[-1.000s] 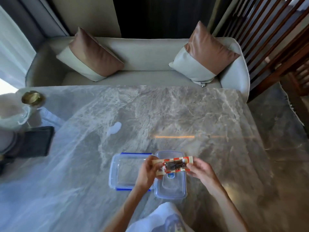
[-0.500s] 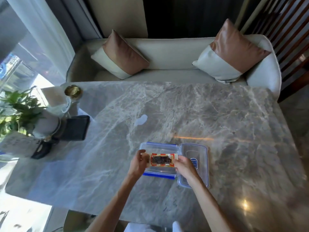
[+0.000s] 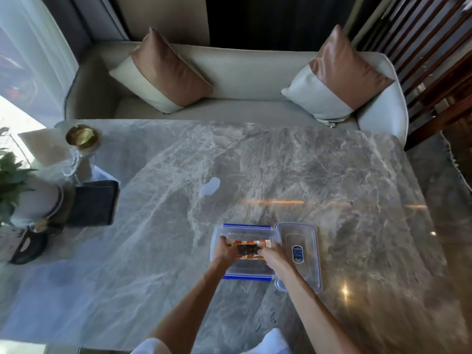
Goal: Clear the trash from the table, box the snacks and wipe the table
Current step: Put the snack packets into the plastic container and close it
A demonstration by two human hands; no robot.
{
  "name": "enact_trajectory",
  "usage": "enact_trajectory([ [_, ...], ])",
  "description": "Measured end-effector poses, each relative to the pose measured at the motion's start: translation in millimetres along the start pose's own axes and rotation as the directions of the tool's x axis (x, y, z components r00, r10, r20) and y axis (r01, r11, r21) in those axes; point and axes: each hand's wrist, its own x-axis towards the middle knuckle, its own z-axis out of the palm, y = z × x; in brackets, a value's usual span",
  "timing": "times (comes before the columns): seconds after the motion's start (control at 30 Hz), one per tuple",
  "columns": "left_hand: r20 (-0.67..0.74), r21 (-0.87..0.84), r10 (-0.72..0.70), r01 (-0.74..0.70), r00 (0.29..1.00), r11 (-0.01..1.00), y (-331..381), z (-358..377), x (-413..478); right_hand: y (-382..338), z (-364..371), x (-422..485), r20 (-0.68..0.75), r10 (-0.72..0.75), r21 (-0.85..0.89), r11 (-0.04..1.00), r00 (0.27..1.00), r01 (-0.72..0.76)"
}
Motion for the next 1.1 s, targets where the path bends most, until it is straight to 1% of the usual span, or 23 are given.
enact_trajectory([
  [0.1, -0.02, 0.01, -0.023, 0.023, 1.0, 1.0, -2.5, 1.0, 3.9, 0.6, 3.7, 6.7, -0.035, 0.039, -0.02, 0.999, 0.999, -0.04],
  [0.2, -0.005, 0.007, -0.022, 0.022, 1.0, 1.0, -8.4, 4.8, 12.1, 5.0, 5.8, 18.1, -0.059, 0.076, -0.011, 0.997, 0.995, -0.077],
  [0.33, -0.002, 0.013, -0.018, 0.018, 1.0, 1.0, -2.9, 0.7, 5.5, 0.4, 7.8, 11.7, -0.093, 0.083, -0.05, 0.995, 0.992, -0.088],
  [0.43, 0.01, 0.052, -0.006, 0.005, 1.0, 0.999, -3.1, 0.0, 3.4, -2.9, 9.9, 5.1, -0.102, 0.071, -0.076, 0.994, 0.992, -0.079],
  [0.6, 0.017, 0.078, -0.008, 0.007, 1.0, 0.997, -7.1, -0.3, 3.2, -0.7, 11.0, 9.0, -0.107, 0.088, -0.06, 0.994, 0.99, -0.095],
  [0.7, 0.01, 0.094, -0.024, 0.023, 1.0, 0.995, -2.7, -2.4, -0.9, 7.4, 10.5, 14.6, -0.093, 0.087, -0.012, 0.996, 0.992, -0.089],
  [0.77, -0.018, 0.112, 0.04, -0.038, 0.999, 0.993, 7.0, -5.0, -13.7, 7.5, 3.9, 0.5, -0.111, 0.009, 0.029, 1.0, 0.994, -0.006],
  [0.83, -0.077, 0.178, 0.203, -0.187, 0.976, 0.966, 22.7, -4.9, -27.7, 18.1, -7.0, -10.3, -0.161, -0.084, 0.125, 0.987, 0.983, 0.105],
  [0.9, -0.087, 0.209, 0.375, -0.351, 0.923, 0.913, 45.0, 1.8, -40.4, 39.8, -21.6, -15.0, -0.291, -0.102, 0.284, 0.94, 0.951, 0.188],
  [0.93, -0.061, 0.209, 0.433, -0.413, 0.899, 0.886, 54.9, 8.9, -44.1, 51.8, -29.6, -19.3, -0.342, -0.062, 0.376, 0.905, 0.938, 0.197],
  [1.0, 0.024, 0.251, 0.504, -0.493, 0.864, 0.833, 75.0, 31.5, -43.0, 80.1, -44.2, -22.9, -0.373, 0.029, 0.498, 0.849, 0.927, 0.174],
  [1.07, 0.122, 0.333, 0.52, -0.528, 0.846, 0.781, 90.3, 56.7, -29.6, 102.9, -52.2, -26.1, -0.329, 0.141, 0.54, 0.839, 0.934, 0.063],
  [1.1, 0.164, 0.384, 0.511, -0.532, 0.843, 0.754, 98.0, 70.3, -21.5, 114.4, -55.4, -25.5, -0.265, 0.198, 0.579, 0.815, 0.944, -0.008],
])
